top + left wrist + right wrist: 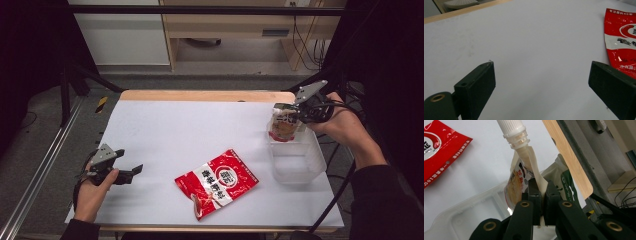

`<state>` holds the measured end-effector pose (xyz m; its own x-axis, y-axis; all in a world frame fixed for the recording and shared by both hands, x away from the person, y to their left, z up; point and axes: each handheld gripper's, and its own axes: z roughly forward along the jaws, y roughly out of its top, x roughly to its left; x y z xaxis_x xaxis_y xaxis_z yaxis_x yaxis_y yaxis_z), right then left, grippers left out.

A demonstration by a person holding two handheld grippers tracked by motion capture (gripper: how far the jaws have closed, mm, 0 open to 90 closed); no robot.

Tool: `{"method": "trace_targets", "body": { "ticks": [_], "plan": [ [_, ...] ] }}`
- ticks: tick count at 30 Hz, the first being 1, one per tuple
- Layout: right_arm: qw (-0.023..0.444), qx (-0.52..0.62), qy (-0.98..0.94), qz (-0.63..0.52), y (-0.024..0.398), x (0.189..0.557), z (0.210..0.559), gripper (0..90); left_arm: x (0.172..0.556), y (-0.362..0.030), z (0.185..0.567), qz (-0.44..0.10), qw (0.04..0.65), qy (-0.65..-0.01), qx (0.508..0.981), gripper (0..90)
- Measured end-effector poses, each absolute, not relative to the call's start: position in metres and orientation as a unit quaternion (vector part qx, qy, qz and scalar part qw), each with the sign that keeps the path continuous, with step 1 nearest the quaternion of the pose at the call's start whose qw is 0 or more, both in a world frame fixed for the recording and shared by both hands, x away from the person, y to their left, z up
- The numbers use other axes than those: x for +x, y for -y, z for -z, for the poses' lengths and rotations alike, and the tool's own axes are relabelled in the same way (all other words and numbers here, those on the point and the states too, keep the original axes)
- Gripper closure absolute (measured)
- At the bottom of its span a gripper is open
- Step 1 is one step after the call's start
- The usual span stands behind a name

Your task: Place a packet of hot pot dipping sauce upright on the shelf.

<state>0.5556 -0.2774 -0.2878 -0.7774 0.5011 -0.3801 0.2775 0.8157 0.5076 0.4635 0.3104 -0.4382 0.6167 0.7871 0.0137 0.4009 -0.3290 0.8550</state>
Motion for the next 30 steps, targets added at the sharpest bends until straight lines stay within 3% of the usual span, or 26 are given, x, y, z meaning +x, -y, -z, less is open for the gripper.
{"method": "trace_targets", "body": {
  "ticks": [30],
  "plan": [
    [0.221,0.261,-0.912,-0.226,0.289,0.565,0.338,86.2,0.463,-0.309,0.439,-0.221,0.434,-0.375,0.789,7.4]
  ]
}}
